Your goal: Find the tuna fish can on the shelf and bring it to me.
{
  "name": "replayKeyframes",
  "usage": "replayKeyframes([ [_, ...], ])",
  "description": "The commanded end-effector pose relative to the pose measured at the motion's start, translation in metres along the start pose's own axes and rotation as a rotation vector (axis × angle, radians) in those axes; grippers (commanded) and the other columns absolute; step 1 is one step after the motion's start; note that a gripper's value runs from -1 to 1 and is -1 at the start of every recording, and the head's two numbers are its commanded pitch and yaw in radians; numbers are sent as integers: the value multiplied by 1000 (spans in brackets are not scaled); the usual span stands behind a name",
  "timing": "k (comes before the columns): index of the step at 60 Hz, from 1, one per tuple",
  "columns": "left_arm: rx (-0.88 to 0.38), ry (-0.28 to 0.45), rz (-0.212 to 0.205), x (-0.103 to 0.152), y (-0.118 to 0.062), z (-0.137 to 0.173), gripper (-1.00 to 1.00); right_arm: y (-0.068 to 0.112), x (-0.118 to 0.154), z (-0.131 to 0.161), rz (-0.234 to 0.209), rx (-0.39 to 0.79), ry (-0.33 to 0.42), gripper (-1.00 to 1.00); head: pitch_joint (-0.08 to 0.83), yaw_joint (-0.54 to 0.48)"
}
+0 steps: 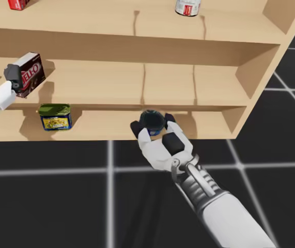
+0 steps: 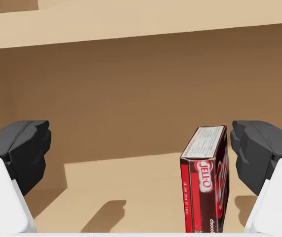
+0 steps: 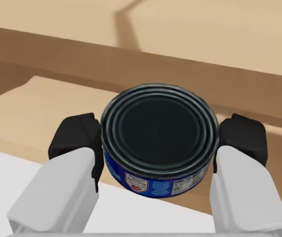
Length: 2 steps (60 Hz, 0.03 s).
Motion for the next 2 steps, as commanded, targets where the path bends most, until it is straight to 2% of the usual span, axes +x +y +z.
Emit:
replayKeyframes([
  [1, 2, -1, 3, 0, 0, 0, -1000, 34, -8, 40, -3, 50, -38, 1000, 623, -150],
  [2, 2, -1, 3, 0, 0, 0, -1000, 35, -9, 43, 5, 52, -41, 1000, 623, -150],
])
